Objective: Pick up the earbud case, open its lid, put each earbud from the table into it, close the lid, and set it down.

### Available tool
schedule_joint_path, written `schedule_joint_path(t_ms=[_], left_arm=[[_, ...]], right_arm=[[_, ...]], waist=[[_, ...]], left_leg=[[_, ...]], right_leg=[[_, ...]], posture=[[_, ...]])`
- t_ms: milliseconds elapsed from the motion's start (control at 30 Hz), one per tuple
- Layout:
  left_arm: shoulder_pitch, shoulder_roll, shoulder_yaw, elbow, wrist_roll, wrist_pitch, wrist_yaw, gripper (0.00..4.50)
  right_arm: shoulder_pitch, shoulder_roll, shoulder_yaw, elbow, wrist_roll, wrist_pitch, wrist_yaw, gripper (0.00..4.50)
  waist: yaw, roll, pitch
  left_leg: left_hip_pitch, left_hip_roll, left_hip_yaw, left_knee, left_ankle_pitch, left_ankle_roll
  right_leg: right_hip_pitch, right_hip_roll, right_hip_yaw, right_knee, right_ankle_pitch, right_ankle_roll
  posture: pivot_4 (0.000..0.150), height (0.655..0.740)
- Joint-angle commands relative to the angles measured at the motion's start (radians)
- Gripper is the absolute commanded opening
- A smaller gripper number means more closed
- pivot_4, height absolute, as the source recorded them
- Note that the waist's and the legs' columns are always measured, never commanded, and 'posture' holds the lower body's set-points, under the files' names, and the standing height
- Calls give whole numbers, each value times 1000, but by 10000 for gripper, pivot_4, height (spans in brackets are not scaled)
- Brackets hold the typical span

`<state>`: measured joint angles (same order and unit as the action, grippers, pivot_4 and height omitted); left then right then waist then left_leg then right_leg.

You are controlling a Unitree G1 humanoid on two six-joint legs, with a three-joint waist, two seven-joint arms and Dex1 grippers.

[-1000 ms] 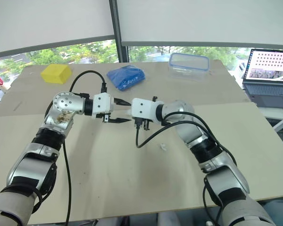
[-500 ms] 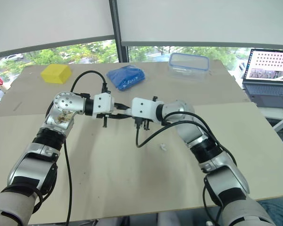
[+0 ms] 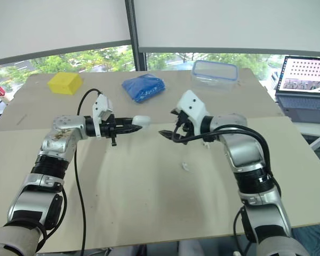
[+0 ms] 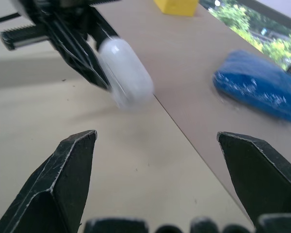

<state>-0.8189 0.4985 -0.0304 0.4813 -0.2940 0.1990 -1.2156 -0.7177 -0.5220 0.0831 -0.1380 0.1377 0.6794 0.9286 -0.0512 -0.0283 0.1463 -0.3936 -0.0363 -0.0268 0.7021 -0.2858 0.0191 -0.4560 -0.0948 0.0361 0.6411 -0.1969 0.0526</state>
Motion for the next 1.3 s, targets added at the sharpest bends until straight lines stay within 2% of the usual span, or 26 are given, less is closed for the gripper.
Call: schedule_joint_path(t_ms=[33, 133, 233, 533, 967, 1300], left_arm=[[55, -3, 51, -133, -57, 80, 62, 5474], [128, -12, 48, -240, -84, 140, 88, 5474], [173, -31, 40, -325, -106, 190, 117, 5474], [211, -43, 26, -429, -135, 252, 152, 5474], [232, -32, 0, -474, -162, 290, 130, 5474], [238, -25, -9, -467, -156, 282, 124, 5474]], right_arm=[[34, -25, -87, -117, 77, 94, -30, 44792], [51, -9, -104, -168, 108, 79, -68, 44792], [54, -1, -39, -199, 80, 17, -92, 44792], [48, 6, 67, -171, 29, -72, -141, 44792], [12, 32, 47, -104, 39, -101, -190, 44792], [-41, 62, -24, -70, 113, -27, -230, 44792]], waist=[[6, 0, 0], [6, 0, 0], [9, 0, 0], [14, 0, 0], [13, 0, 0], [14, 0, 0]], left_leg=[[0, 0, 0, 0, 0, 0], [0, 0, 0, 0, 0, 0], [0, 0, 0, 0, 0, 0], [0, 0, 1, 0, 0, 0], [0, 0, 1, 0, 0, 0], [0, 0, 1, 0, 0, 0]], right_leg=[[0, 0, 0, 0, 0, 0], [0, 0, 1, 0, 0, 0], [0, 0, 2, 0, 0, 0], [0, -1, 1, -1, 0, 0], [0, 0, 1, -1, 0, 0], [0, 0, 1, -1, 0, 0]], posture=[[1500, 7400], [1500, 7400], [1500, 7400], [1500, 7400], [1500, 7400], [1500, 7400]])
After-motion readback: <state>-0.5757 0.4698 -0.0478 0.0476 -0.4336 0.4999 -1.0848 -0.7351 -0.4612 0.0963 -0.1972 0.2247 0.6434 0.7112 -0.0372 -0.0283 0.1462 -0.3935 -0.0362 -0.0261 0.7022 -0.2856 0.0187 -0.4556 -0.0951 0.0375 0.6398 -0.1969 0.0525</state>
